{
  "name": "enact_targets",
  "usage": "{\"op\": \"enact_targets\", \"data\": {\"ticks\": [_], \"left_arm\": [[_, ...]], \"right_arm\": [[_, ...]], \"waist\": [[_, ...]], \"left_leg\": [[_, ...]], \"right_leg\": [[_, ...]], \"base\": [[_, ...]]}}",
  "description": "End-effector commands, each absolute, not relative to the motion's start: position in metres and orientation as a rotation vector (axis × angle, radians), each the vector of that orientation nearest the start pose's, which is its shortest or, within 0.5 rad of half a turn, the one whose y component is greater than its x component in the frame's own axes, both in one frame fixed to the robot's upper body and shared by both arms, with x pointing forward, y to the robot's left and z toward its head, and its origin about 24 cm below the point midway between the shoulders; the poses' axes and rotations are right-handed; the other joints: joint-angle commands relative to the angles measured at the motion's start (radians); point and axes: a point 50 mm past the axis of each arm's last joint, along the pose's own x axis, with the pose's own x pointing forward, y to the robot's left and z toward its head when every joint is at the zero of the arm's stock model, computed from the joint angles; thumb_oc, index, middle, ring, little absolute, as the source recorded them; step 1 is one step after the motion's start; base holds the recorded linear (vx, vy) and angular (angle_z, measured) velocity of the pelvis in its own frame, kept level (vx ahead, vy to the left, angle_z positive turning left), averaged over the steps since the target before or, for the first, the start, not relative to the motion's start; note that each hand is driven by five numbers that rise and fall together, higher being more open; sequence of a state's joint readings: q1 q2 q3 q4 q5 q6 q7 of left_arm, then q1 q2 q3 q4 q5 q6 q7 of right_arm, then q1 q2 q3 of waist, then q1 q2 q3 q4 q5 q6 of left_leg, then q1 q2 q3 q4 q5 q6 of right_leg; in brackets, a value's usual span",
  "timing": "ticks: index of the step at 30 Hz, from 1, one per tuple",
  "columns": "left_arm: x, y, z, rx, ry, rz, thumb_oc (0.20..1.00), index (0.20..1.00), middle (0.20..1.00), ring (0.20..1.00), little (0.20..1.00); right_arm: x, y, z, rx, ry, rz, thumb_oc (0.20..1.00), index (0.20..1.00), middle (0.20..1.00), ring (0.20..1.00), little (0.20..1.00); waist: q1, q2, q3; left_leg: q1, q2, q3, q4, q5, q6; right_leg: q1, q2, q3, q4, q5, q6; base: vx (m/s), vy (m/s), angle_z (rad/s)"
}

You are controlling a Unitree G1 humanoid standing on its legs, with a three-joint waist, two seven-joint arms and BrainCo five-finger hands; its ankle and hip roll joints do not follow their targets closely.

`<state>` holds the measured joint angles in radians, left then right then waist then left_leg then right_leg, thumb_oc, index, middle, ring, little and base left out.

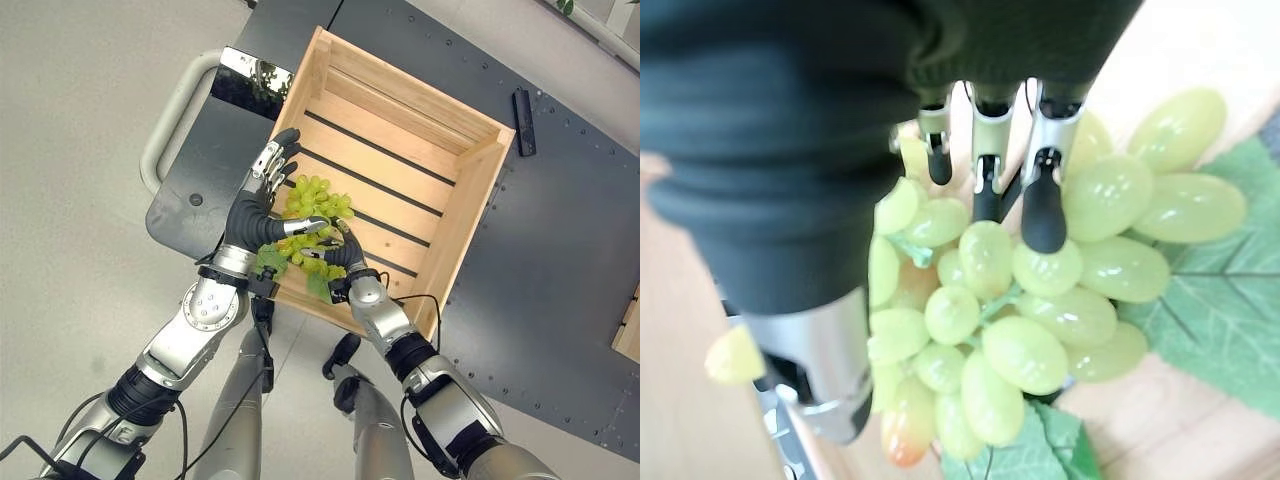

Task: Pick up the fruits from the basket on one side to the basket on the other side

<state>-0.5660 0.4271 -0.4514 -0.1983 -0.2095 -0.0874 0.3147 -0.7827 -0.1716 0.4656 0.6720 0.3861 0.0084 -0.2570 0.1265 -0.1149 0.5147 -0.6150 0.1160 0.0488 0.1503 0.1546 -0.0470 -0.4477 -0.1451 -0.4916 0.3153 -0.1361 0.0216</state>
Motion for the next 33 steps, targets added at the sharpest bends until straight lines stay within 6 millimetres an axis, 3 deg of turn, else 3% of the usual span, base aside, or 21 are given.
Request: {"op": "enact_targets", "data": {"ticks": [1,2,5,6,11,12,13,18,19,22,25,26,27,28,29,30,33], "left_arm": [[0.267,0.075,0.238,0.135,-0.859,-0.351,1.000,1.000,1.000,1.000,1.000],[0.266,0.073,0.242,0.128,-0.876,-0.359,1.000,1.000,1.000,1.000,1.000],[0.264,0.071,0.246,0.106,-0.892,-0.363,1.000,1.000,1.000,1.000,1.000],[0.264,0.070,0.248,0.102,-0.898,-0.369,1.000,1.000,1.000,1.000,1.000],[0.262,0.066,0.249,0.087,-0.901,-0.390,1.000,1.000,1.000,1.000,1.000],[0.262,0.066,0.248,0.087,-0.896,-0.391,1.000,1.000,1.000,1.000,1.000],[0.262,0.067,0.250,0.085,-0.905,-0.389,1.000,1.000,1.000,1.000,1.000],[0.261,0.076,0.256,0.070,-0.935,-0.355,1.000,1.000,1.000,1.000,1.000],[0.263,0.082,0.257,0.046,-0.939,-0.333,1.000,1.000,1.000,1.000,1.000],[0.266,0.091,0.252,0.016,-0.914,-0.322,1.000,1.000,1.000,1.000,1.000],[0.272,0.108,0.235,0.000,-0.839,-0.282,1.000,1.000,1.000,1.000,1.000],[0.274,0.120,0.221,0.034,-0.782,-0.260,1.000,1.000,1.000,1.000,1.000],[0.274,0.120,0.220,0.033,-0.779,-0.262,1.000,1.000,1.000,1.000,1.000],[0.275,0.128,0.207,0.056,-0.727,-0.253,1.000,1.000,1.000,1.000,1.000],[0.275,0.128,0.207,0.055,-0.727,-0.254,1.000,1.000,1.000,1.000,1.000],[0.274,0.143,0.194,0.075,-0.677,-0.232,1.000,1.000,1.000,1.000,1.000],[0.269,0.153,0.179,0.075,-0.617,-0.213,1.000,1.000,1.000,1.000,1.000]], "right_arm": [[0.371,-0.055,0.125,-0.141,-0.088,0.242,1.000,1.000,1.000,1.000,1.000],[0.376,-0.057,0.128,-0.218,-0.092,0.223,1.000,1.000,1.000,1.000,1.000],[0.385,-0.061,0.124,-0.317,-0.056,0.184,1.000,1.000,1.000,1.000,1.000],[0.387,-0.062,0.124,-0.339,-0.047,0.176,1.000,1.000,1.000,1.000,1.000],[0.397,-0.073,0.115,-0.558,0.014,0.129,1.000,1.000,1.000,1.000,1.000],[0.398,-0.076,0.115,-0.603,0.012,0.120,1.000,1.000,1.000,1.000,1.000],[0.400,-0.079,0.120,-0.627,-0.006,0.096,1.000,1.000,1.000,1.000,1.000],[0.399,-0.097,0.141,-0.800,-0.173,0.021,1.000,1.000,1.000,1.000,1.000],[0.395,-0.109,0.150,-0.862,-0.260,-0.029,1.000,1.000,1.000,1.000,1.000],[0.389,-0.119,0.151,-0.864,-0.296,-0.056,1.000,1.000,1.000,1.000,1.000],[0.376,-0.136,0.132,-0.821,-0.267,-0.083,1.000,1.000,1.000,1.000,1.000],[0.363,-0.152,0.110,-0.754,-0.214,-0.104,1.000,1.000,1.000,1.000,1.000],[0.363,-0.152,0.109,-0.753,-0.211,-0.103,1.000,1.000,1.000,1.000,1.000],[0.351,-0.171,0.087,-0.736,-0.137,-0.124,1.000,1.000,1.000,1.000,1.000],[0.351,-0.172,0.087,-0.737,-0.137,-0.124,1.000,1.000,1.000,1.000,1.000],[0.339,-0.192,0.073,-0.715,-0.084,-0.143,1.000,1.000,1.000,1.000,1.000],[0.329,-0.202,0.062,-0.690,-0.037,-0.144,1.000,1.000,1.000,1.000,1.000]], "waist": [[0.001,-0.004,0.005],[0.004,-0.004,0.005],[0.011,0.000,0.005],[0.012,0.000,0.005],[0.020,0.007,0.005],[0.021,0.008,0.005],[0.020,0.008,0.005],[0.010,-0.011,0.005],[0.009,-0.025,0.005],[0.011,-0.040,0.005],[0.020,-0.047,0.005],[0.025,-0.026,0.005],[0.026,-0.026,0.005],[0.004,-0.001,0.005],[0.004,0.000,0.005],[-0.016,0.021,-0.005],[-0.011,0.040,-0.042]], "left_leg": [[0.086,0.007,0.014,0.024,-0.124,-0.018],[0.069,0.003,0.021,0.024,-0.098,-0.009],[0.092,0.004,0.010,0.017,-0.119,-0.019],[0.071,0.001,0.018,0.015,-0.092,-0.011],[0.064,-0.002,0.010,0.009,-0.091,-0.011],[0.080,0.000,0.000,0.009,-0.113,-0.018],[0.059,-0.003,0.007,0.008,-0.088,-0.010],[0.070,-0.005,0.007,0.008,-0.091,-0.011],[0.080,-0.007,0.009,0.019,-0.104,-0.007],[0.103,-0.008,0.013,0.032,-0.118,0.000],[0.148,-0.015,0.025,0.043,-0.136,0.016],[0.187,-0.029,0.010,0.045,-0.140,0.025],[0.191,-0.030,0.010,0.044,-0.141,0.025],[0.218,-0.053,-0.028,0.033,-0.135,0.030],[0.218,-0.052,-0.029,0.030,-0.130,0.030],[0.281,-0.064,-0.059,0.009,-0.124,0.025],[0.319,-0.059,-0.067,-0.008,-0.113,0.020]], "right_leg": [[0.097,-0.046,0.004,-0.148,0.108,0.121],[0.086,-0.051,-0.009,-0.155,0.129,0.111],[0.105,-0.044,0.003,-0.155,0.111,0.122],[0.089,-0.047,-0.012,-0.162,0.132,0.112],[0.083,-0.043,-0.016,-0.165,0.130,0.111],[0.097,-0.038,-0.003,-0.162,0.109,0.121],[0.080,-0.042,-0.020,-0.167,0.129,0.111],[0.089,-0.044,-0.022,-0.166,0.125,0.114],[0.102,-0.048,-0.021,-0.163,0.123,0.115],[0.118,-0.055,-0.015,-0.153,0.124,0.118],[0.137,-0.074,0.000,-0.099,0.118,0.124],[0.158,-0.083,0.031,-0.038,0.083,0.120],[0.161,-0.085,0.031,-0.036,0.080,0.121],[0.170,-0.038,0.144,-0.026,0.043,0.116],[0.171,-0.037,0.142,-0.029,0.047,0.114],[0.190,0.035,0.257,-0.008,0.000,0.098],[0.225,0.044,0.250,-0.039,0.002,0.079]], "base": [[-0.08,0.023,0.00],[0.00,0.000,0.00],[-0.03,0.008,0.00],[0.00,0.000,0.00],[0.00,-0.008,0.05],[0.00,-0.007,0.05],[0.00,0.000,0.00],[0.01,-0.033,0.04],[0.02,-0.034,0.06],[0.04,-0.023,0.07],[0.08,0.037,0.04],[0.09,0.014,0.02],[0.13,-0.052,0.09],[0.04,-0.067,0.10],[0.12,-0.028,0.46],[0.06,0.038,1.01],[0.05,-0.050,0.56]]}}
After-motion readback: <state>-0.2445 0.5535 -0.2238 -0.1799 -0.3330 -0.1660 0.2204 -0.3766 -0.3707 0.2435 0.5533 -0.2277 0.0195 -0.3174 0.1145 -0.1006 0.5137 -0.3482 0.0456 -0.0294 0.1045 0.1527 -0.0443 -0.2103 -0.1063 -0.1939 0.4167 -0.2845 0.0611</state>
